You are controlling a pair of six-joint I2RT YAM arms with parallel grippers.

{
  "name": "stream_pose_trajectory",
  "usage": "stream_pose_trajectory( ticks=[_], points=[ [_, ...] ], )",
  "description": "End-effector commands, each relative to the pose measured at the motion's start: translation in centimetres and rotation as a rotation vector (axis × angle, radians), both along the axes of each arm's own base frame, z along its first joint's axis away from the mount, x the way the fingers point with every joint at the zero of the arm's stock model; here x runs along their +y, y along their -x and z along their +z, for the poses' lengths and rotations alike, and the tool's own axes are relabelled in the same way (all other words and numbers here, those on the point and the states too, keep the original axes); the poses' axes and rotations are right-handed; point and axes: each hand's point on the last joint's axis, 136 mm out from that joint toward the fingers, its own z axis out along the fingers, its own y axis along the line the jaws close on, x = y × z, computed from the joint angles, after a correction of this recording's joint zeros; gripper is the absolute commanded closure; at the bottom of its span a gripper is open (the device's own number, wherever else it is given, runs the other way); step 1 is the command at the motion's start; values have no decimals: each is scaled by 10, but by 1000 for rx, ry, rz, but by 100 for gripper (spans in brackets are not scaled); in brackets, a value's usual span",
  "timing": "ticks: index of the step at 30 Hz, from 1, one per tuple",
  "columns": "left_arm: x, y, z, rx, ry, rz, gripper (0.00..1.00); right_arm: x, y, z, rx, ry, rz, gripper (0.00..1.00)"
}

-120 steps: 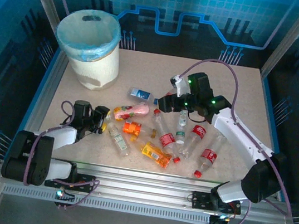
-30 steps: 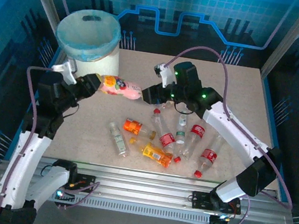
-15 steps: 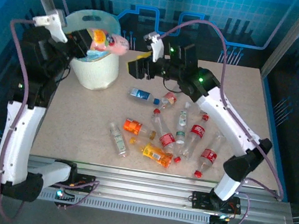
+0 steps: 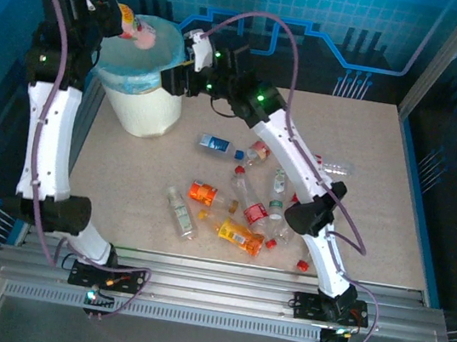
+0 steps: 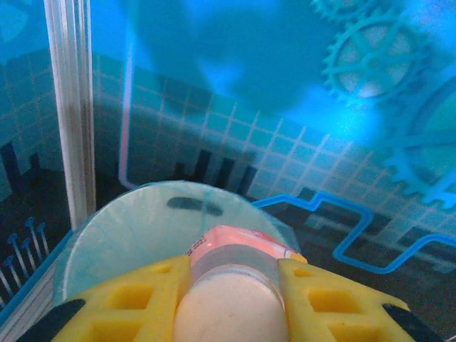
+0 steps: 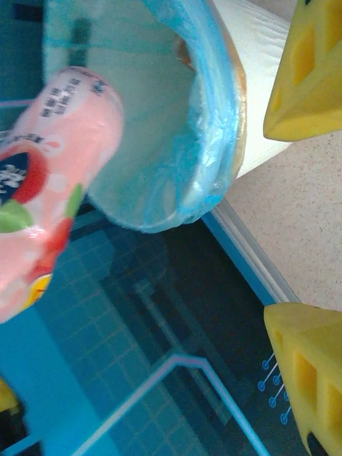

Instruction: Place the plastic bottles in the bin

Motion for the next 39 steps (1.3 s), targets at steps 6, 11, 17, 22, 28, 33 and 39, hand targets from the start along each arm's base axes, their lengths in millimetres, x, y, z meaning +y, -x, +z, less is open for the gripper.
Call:
stream_pose_trajectory(
  ticks=[6,11,17,22,28,33,39],
  points=[
    [18,-37,-35,156,-80,5,100,31,-1,-12,-6,-41,-17,37],
    [17,-60,-81,293,-85,-28,100,29,1,-17,16,-20,-27,37],
    [13,-74,-123,400,-79,-72,100,22,4,-30,34,41,-39,36],
    [9,-85,-154,478,-109,-91,100,23,4,-43,59,62,-40,35],
    [-10,-103,-185,531,-172,-143,98,25,6,-44,83,54,-28,35],
    [-11,-111,-199,544,-159,-152,73,23,8,-48,104,63,-19,35],
    [-11,-110,-185,503,-148,-137,40,13,11,-29,78,49,-20,34]
  ],
)
